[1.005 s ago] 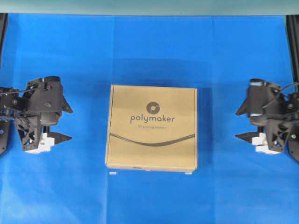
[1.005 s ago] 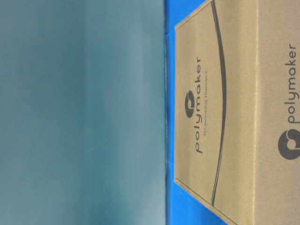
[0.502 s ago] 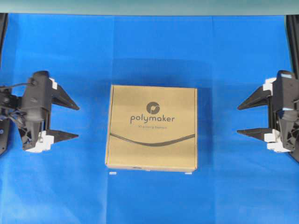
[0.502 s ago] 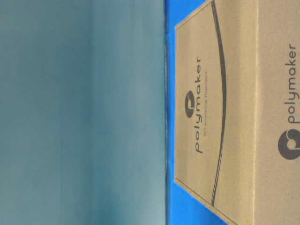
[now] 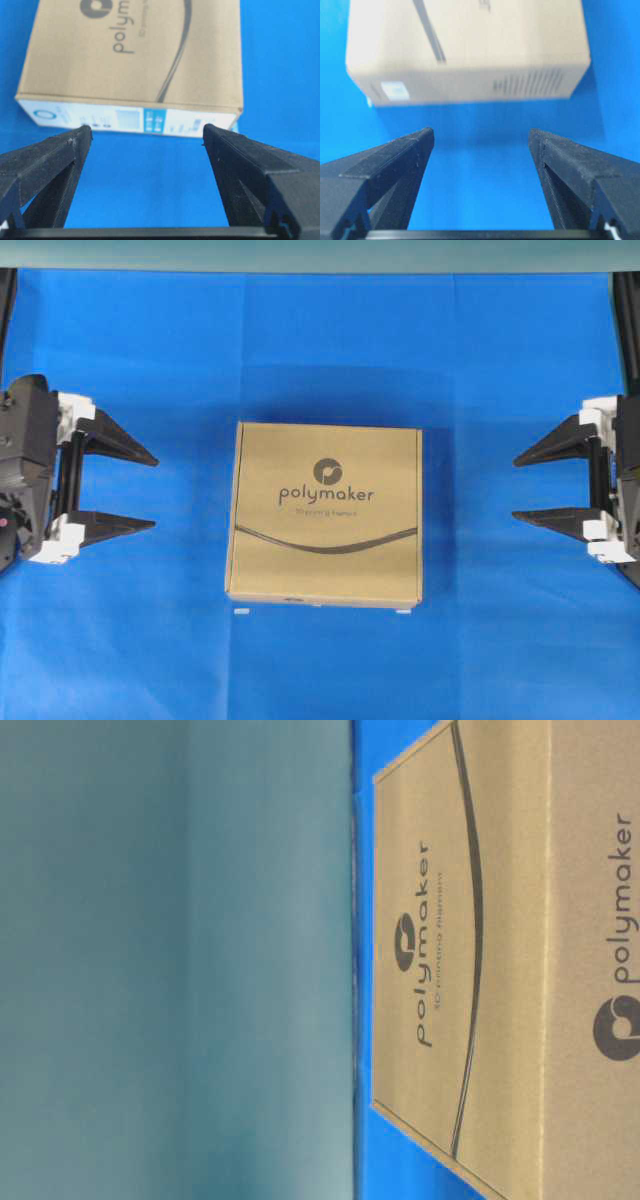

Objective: Lift up the cardboard box by clamping it between your arms.

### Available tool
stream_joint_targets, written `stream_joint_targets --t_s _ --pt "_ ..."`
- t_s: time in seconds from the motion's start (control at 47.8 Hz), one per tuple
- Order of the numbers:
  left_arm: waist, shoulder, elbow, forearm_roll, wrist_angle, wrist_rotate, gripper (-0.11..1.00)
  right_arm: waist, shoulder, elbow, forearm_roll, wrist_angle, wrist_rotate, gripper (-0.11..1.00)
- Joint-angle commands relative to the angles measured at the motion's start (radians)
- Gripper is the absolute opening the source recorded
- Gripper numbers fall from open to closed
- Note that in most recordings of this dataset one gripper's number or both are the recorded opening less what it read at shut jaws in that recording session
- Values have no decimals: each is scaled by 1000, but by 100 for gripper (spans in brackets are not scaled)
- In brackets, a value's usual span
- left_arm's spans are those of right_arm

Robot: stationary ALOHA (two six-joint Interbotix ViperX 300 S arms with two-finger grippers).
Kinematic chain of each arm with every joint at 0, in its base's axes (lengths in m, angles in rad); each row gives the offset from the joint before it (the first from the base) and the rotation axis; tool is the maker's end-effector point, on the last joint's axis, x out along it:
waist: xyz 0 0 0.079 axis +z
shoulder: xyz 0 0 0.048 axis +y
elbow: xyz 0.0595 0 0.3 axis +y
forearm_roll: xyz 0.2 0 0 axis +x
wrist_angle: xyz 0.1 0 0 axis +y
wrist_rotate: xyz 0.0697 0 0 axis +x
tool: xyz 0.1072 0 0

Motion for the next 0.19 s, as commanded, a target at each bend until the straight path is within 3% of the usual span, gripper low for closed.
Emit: stream_joint_targets --t_s 0.0,0.167 --pt "-9 -11 -9 0 -8 0 88 0 -12 -3 3 -26 6 99" --pt "-9 -18 -8 0 -9 0 88 2 -21 6 3 -28 6 99"
